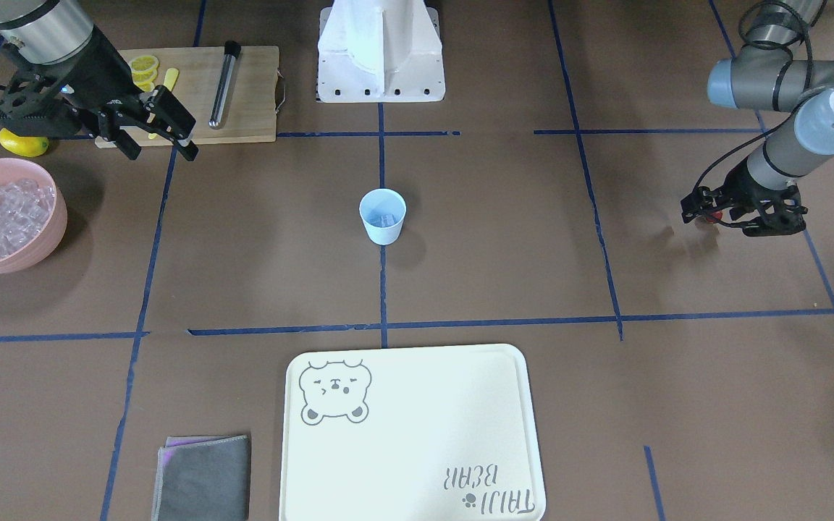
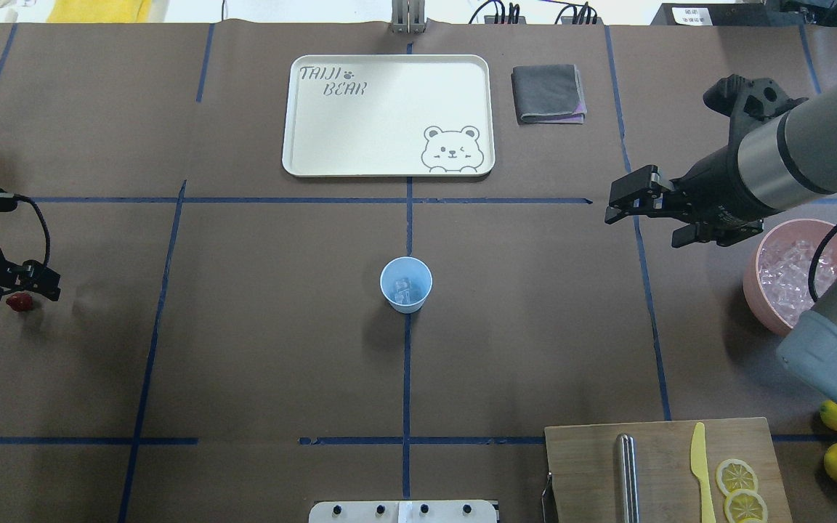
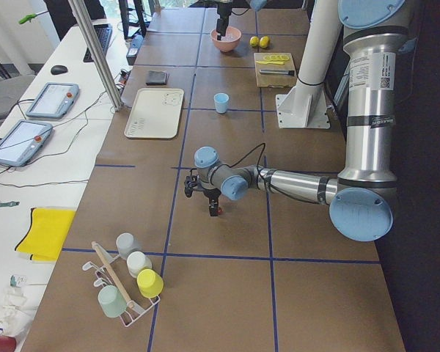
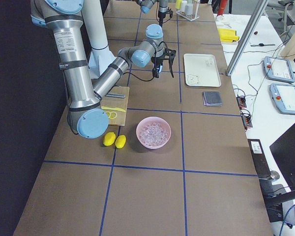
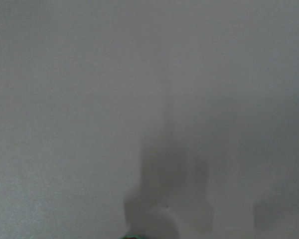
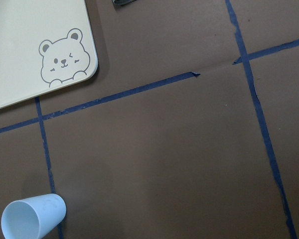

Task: Put ice and strawberries in cup
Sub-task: 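Drop the ice cube with the right gripper while the left gripper grasps the strawberry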

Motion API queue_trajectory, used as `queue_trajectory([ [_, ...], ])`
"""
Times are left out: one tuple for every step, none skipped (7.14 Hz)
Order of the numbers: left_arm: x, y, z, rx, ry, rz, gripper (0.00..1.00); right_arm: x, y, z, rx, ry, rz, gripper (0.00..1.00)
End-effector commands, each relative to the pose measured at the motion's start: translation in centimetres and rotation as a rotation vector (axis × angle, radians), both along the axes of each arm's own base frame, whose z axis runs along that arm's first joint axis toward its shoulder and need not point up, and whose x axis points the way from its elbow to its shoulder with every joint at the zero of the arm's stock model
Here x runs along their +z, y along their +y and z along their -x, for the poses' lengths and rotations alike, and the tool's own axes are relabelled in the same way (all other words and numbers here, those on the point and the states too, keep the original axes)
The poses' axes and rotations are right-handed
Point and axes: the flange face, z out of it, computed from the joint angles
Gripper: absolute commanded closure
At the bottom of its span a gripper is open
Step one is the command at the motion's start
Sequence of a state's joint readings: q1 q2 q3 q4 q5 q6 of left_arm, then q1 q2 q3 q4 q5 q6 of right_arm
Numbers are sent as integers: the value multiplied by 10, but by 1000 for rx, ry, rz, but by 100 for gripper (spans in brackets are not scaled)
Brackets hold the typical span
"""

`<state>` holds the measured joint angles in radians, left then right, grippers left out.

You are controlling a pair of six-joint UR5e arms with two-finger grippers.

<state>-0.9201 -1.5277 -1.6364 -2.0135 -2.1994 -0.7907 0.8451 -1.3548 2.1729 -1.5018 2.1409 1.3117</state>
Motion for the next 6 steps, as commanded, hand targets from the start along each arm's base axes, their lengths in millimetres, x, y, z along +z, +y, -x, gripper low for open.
queue_trajectory([
  [8,5,4,-3,-10,13,35,0,-1,0,2,1,-2,0],
  [11,7,6,-1,-14,17,71,0,0,-1,1,-1,-1,0],
  [11,7,6,-1,-15,19,95,0,0,-1,1,-1,-1,0],
  [7,6,5,-4,-10,13,100,0,0,-2,3,0,1,0],
  [-5,2,3,-10,6,3,100,0,0,-3,3,-1,1,0],
  [-36,2,1,-10,53,-21,100,0,-2,-11,12,-4,2,0],
])
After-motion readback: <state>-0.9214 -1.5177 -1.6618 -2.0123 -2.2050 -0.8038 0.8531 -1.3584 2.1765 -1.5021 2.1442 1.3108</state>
